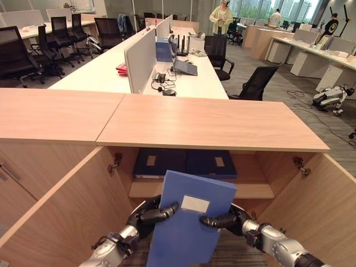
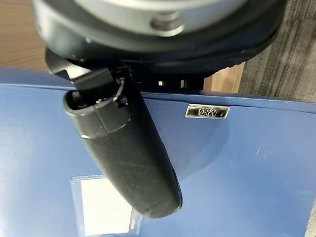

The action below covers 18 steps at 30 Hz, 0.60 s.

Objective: Put the empty folder in the office cabinet

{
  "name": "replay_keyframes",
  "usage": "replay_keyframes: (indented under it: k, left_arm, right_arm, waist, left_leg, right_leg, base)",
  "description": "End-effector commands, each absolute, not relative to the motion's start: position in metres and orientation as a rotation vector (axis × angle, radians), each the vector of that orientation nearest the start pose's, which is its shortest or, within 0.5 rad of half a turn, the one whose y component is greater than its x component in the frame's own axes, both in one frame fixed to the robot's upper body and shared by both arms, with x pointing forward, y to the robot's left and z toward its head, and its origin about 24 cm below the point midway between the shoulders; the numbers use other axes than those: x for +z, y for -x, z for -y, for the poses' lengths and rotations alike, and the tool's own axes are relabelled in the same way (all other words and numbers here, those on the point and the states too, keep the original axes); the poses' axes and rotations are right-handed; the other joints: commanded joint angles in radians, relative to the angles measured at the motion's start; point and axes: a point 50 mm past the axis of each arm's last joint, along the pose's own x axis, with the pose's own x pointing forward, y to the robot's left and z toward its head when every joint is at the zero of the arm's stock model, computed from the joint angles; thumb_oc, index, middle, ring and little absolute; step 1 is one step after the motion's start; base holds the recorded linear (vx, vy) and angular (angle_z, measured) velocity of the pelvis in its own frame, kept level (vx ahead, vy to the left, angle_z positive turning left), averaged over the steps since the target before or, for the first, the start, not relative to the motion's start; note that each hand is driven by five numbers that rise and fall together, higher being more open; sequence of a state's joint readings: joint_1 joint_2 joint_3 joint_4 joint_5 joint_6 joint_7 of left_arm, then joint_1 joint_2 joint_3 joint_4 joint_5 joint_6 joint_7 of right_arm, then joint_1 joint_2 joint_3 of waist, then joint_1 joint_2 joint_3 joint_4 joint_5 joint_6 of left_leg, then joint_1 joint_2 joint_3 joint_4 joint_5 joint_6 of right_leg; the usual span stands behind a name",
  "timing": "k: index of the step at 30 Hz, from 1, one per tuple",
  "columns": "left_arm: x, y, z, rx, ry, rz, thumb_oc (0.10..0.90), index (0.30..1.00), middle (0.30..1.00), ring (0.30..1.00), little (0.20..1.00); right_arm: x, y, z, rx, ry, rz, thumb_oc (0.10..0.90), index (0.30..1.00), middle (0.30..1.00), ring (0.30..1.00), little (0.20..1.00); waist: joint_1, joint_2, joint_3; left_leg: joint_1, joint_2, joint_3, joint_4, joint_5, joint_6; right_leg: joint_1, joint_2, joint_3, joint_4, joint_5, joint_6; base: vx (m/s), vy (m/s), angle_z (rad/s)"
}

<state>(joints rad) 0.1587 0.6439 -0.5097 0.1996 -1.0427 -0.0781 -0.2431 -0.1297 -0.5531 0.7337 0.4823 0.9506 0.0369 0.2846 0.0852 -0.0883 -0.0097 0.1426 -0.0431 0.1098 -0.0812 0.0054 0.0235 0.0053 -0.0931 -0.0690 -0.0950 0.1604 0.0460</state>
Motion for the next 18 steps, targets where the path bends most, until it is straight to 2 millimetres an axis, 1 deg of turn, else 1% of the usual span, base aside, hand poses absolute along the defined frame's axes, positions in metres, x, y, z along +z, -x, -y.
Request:
replay_keyframes:
  k: [1, 2, 3, 4, 6, 7, 11, 12, 13, 14, 16, 17, 18]
  left_arm:
    - [0.084, -0.193, 0.001, -1.266, 0.723, -0.032, 0.4, 0.3, 0.3, 0.3, 0.3]
    - [0.095, -0.191, 0.007, -1.278, 0.781, 0.008, 0.4, 0.3, 0.3, 0.3, 0.3]
    - [0.099, -0.191, 0.007, -1.277, 0.779, 0.026, 0.4, 0.3, 0.3, 0.3, 0.3]
    - [0.102, -0.19, 0.007, -1.28, 0.796, 0.034, 0.4, 0.3, 0.3, 0.3, 0.3]
    - [0.104, -0.192, 0.004, -1.249, 0.815, 0.049, 0.4, 0.3, 0.3, 0.3, 0.3]
    - [0.101, -0.196, 0.0, -1.209, 0.82, 0.052, 0.4, 0.3, 0.3, 0.3, 0.3]
    - [0.095, -0.199, -0.006, -1.156, 0.846, 0.034, 0.4, 0.3, 0.3, 0.3, 0.3]
    - [0.091, -0.202, -0.013, -1.116, 0.843, 0.03, 0.4, 0.3, 0.3, 0.3, 0.3]
    - [0.089, -0.203, -0.015, -1.102, 0.842, 0.024, 0.4, 0.3, 0.3, 0.3, 0.3]
    - [0.076, -0.207, -0.024, -1.034, 0.849, -0.01, 0.4, 0.3, 0.3, 0.3, 0.3]
    - [0.076, -0.207, -0.024, -1.034, 0.849, -0.01, 0.4, 0.3, 0.3, 0.3, 0.3]
    - [0.056, -0.21, -0.037, -0.937, 0.821, -0.074, 0.8, 0.9, 0.9, 0.9, 0.9]
    - [0.048, -0.212, -0.043, -0.896, 0.797, -0.1, 0.8, 0.9, 0.9, 0.9, 0.9]
  right_arm:
    - [0.031, -0.182, -0.044, 1.501, -0.493, -0.336, 0.8, 0.9, 0.9, 0.9, 0.9]
    - [0.036, -0.179, -0.049, 1.502, -0.537, -0.321, 0.8, 0.9, 0.9, 0.9, 0.9]
    - [0.037, -0.178, -0.051, 1.497, -0.562, -0.319, 0.4, 0.3, 0.3, 0.3, 0.3]
    - [0.038, -0.177, -0.053, 1.497, -0.586, -0.324, 0.4, 0.3, 0.3, 0.3, 0.3]
    - [0.04, -0.175, -0.055, 1.462, -0.689, -0.336, 0.4, 0.3, 0.3, 0.3, 0.3]
    - [0.034, -0.177, -0.053, 1.392, -0.769, -0.368, 0.4, 0.3, 0.3, 0.3, 0.3]
    - [0.027, -0.177, -0.05, 1.327, -0.861, -0.407, 0.4, 0.3, 0.3, 0.3, 0.3]
    - [0.02, -0.178, -0.045, 1.265, -0.917, -0.431, 0.4, 0.3, 0.3, 0.3, 0.3]
    - [0.017, -0.177, -0.043, 1.25, -0.923, -0.441, 0.4, 0.3, 0.3, 0.3, 0.3]
    - [0.016, -0.179, -0.039, 1.19, -0.99, -0.436, 0.4, 0.3, 0.3, 0.3, 0.3]
    - [0.015, -0.179, -0.039, 1.19, -0.991, -0.437, 0.4, 0.3, 0.3, 0.3, 0.3]
    - [0.013, -0.18, -0.036, 1.097, -1.092, -0.432, 0.4, 0.3, 0.3, 0.3, 0.3]
    - [0.014, -0.181, -0.035, 1.058, -1.126, -0.422, 0.4, 0.3, 0.3, 0.3, 0.3]
  waist:
    - [-0.012, 0.043, 0.018]
    - [-0.01, 0.043, 0.018]
    - [-0.01, 0.045, 0.018]
    - [-0.009, 0.043, 0.018]
    - [-0.009, 0.044, 0.017]
    - [-0.01, 0.046, 0.018]
    - [-0.012, 0.046, 0.016]
    - [-0.014, 0.047, 0.016]
    - [-0.014, 0.047, 0.016]
    - [-0.017, 0.048, 0.015]
    - [-0.018, 0.048, 0.014]
    - [-0.02, 0.052, 0.014]
    - [-0.022, 0.054, 0.012]
  left_leg:
    - [-0.014, 0.015, -0.085, -0.006, -0.067, -0.033]
    - [-0.014, 0.015, -0.086, -0.006, -0.066, -0.033]
    - [-0.015, 0.015, -0.086, -0.006, -0.066, -0.033]
    - [-0.015, 0.015, -0.085, -0.006, -0.066, -0.033]
    - [-0.015, 0.016, -0.085, -0.006, -0.066, -0.034]
    - [-0.012, 0.016, -0.085, -0.006, -0.067, -0.033]
    - [-0.014, 0.017, -0.084, -0.006, -0.067, -0.033]
    - [-0.014, 0.017, -0.083, -0.006, -0.067, -0.033]
    - [-0.015, 0.017, -0.083, -0.006, -0.067, -0.033]
    - [-0.013, 0.018, -0.081, -0.006, -0.069, -0.033]
    - [-0.013, 0.019, -0.08, -0.006, -0.069, -0.033]
    - [-0.01, 0.019, -0.08, -0.006, -0.072, -0.032]
    - [-0.009, 0.019, -0.079, -0.006, -0.075, -0.031]
  right_leg:
    - [0.103, 0.049, -0.028, 0.008, -0.089, -0.014]
    - [0.103, 0.049, -0.028, 0.008, -0.09, -0.015]
    - [0.103, 0.05, -0.028, 0.008, -0.091, -0.015]
    - [0.103, 0.05, -0.028, 0.008, -0.091, -0.015]
    - [0.103, 0.05, -0.028, 0.008, -0.091, -0.015]
    - [0.106, 0.05, -0.028, 0.008, -0.094, -0.016]
    - [0.104, 0.05, -0.028, 0.008, -0.095, -0.016]
    - [0.104, 0.05, -0.028, 0.008, -0.096, -0.016]
    - [0.104, 0.05, -0.028, 0.008, -0.096, -0.016]
    - [0.104, 0.051, -0.026, 0.008, -0.098, -0.016]
    - [0.104, 0.051, -0.026, 0.008, -0.098, -0.016]
    - [0.107, 0.052, -0.025, 0.008, -0.1, -0.016]
    - [0.109, 0.052, -0.024, 0.008, -0.102, -0.015]
  base:
    - [0.0, 0.0, 0.0]
    - [0.0, 0.0, 0.0]
    - [0.0, -0.017, -0.05]
    - [0.0, -0.012, -0.05]
    - [0.0, -0.007, -0.02]
    - [0.0, 0.0, 0.0]
    - [0.0, 0.0, 0.0]
    - [0.0, 0.0, 0.0]
    - [0.0, 0.0, 0.0]
    - [0.0, 0.0, 0.0]
    - [0.0, 0.0, 0.0]
    - [0.0, 0.0, 0.0]
    - [0.05, 0.005, -0.01]
